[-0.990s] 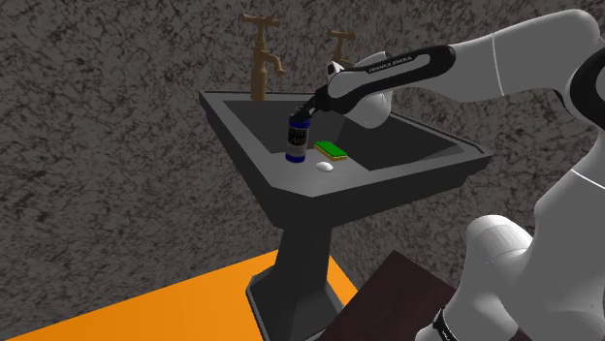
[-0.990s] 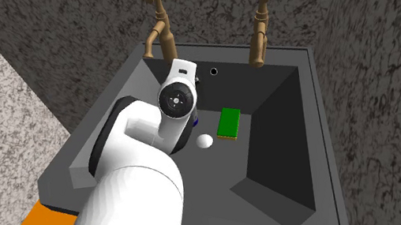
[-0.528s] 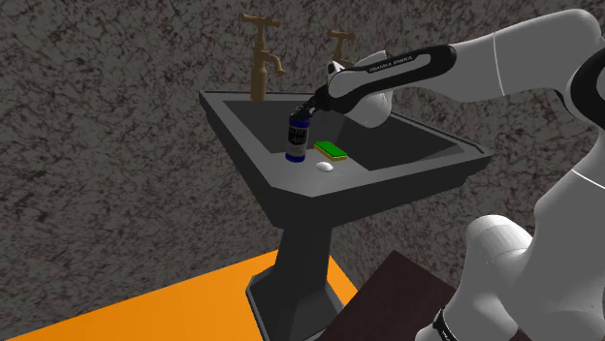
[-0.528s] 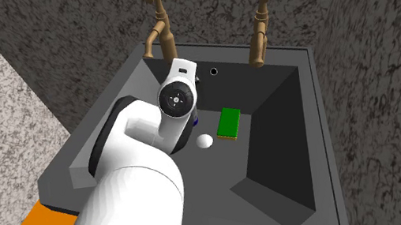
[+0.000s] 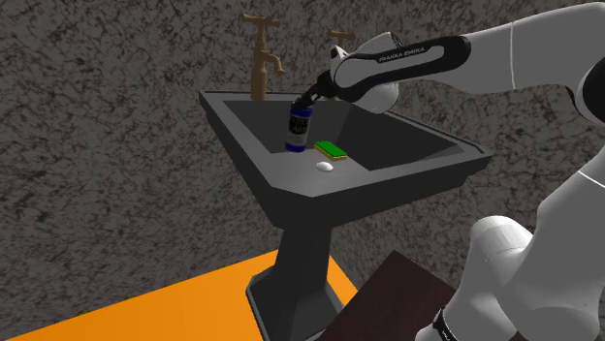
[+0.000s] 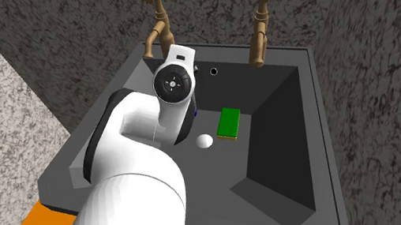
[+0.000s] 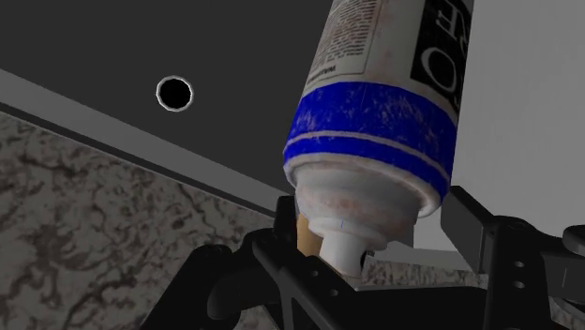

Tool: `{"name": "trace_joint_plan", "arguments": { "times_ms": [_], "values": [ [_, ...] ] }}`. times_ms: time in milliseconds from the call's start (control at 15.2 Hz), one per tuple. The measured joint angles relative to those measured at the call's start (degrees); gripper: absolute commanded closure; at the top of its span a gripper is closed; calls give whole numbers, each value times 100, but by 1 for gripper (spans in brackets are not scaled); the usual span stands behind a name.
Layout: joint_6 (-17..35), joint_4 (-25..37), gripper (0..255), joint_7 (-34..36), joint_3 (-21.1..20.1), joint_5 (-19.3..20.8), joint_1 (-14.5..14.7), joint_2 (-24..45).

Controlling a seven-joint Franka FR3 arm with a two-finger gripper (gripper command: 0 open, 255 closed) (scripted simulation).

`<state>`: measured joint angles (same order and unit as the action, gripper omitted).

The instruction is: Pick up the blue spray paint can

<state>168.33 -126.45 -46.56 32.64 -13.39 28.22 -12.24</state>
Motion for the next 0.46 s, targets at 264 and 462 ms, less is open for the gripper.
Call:
{"name": "trace_joint_plan", "arguments": {
  "times_ms": [264, 462],
  "values": [
    [-272, 189, 255, 265, -175, 267, -184, -80],
    [-465, 357, 255, 362, -228, 366, -249, -102]
  ]
}}
